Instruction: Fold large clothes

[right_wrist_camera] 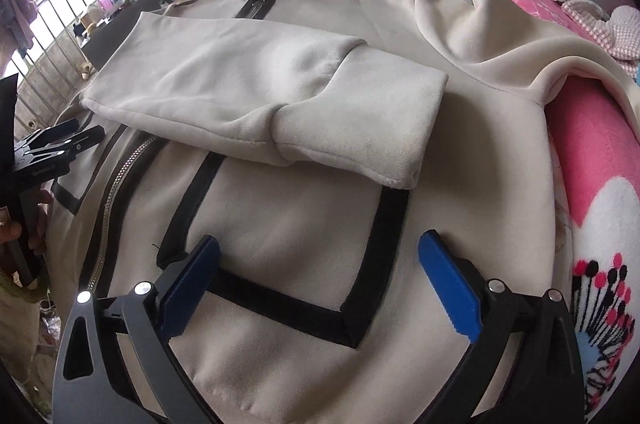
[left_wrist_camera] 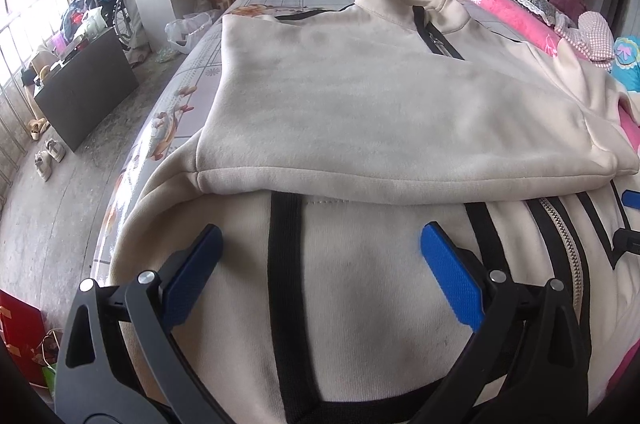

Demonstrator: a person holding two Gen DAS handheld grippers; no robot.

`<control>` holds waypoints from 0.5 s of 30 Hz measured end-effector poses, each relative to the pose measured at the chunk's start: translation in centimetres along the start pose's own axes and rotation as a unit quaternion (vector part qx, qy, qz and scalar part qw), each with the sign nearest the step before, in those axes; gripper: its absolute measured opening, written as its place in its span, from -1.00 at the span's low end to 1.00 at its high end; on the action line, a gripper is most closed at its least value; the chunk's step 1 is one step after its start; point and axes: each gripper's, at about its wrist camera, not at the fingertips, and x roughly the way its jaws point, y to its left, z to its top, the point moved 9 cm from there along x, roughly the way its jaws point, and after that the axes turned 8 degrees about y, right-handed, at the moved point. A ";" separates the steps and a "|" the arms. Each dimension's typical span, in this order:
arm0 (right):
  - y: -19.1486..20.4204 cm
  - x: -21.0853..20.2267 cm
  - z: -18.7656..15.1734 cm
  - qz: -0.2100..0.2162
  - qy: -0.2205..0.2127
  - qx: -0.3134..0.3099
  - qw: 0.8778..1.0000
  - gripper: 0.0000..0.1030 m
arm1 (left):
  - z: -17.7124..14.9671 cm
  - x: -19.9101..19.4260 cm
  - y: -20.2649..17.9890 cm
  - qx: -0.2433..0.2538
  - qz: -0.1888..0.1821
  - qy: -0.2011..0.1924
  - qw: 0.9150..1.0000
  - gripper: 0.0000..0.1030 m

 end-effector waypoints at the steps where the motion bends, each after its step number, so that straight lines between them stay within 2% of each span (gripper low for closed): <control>1: -0.1 -0.1 0.0 0.008 0.004 0.000 1.000 0.89 | 0.0 0.0 0.0 0.000 -0.001 -0.001 1.000 0.87; 4: -0.5 -1.1 0.5 0.038 0.019 0.032 0.999 0.89 | -0.1 -0.1 -0.1 0.003 -0.004 -0.003 1.000 0.87; 7: -1.2 -3.5 2.5 0.078 -0.023 0.059 0.995 0.88 | -0.1 -0.1 0.0 0.006 -0.007 -0.002 1.000 0.87; 10: -2.8 -4.7 4.4 0.107 -0.043 0.099 0.988 0.86 | 0.0 -0.2 0.0 0.007 -0.010 -0.004 1.000 0.87; 13: -4.5 -4.0 6.2 0.139 -0.039 0.146 0.979 0.57 | -0.1 -0.3 0.1 0.007 -0.016 -0.006 1.000 0.87; 15: -5.5 -2.8 6.9 0.138 -0.026 0.165 0.976 0.37 | 0.0 -0.5 0.3 0.002 -0.029 -0.009 1.000 0.87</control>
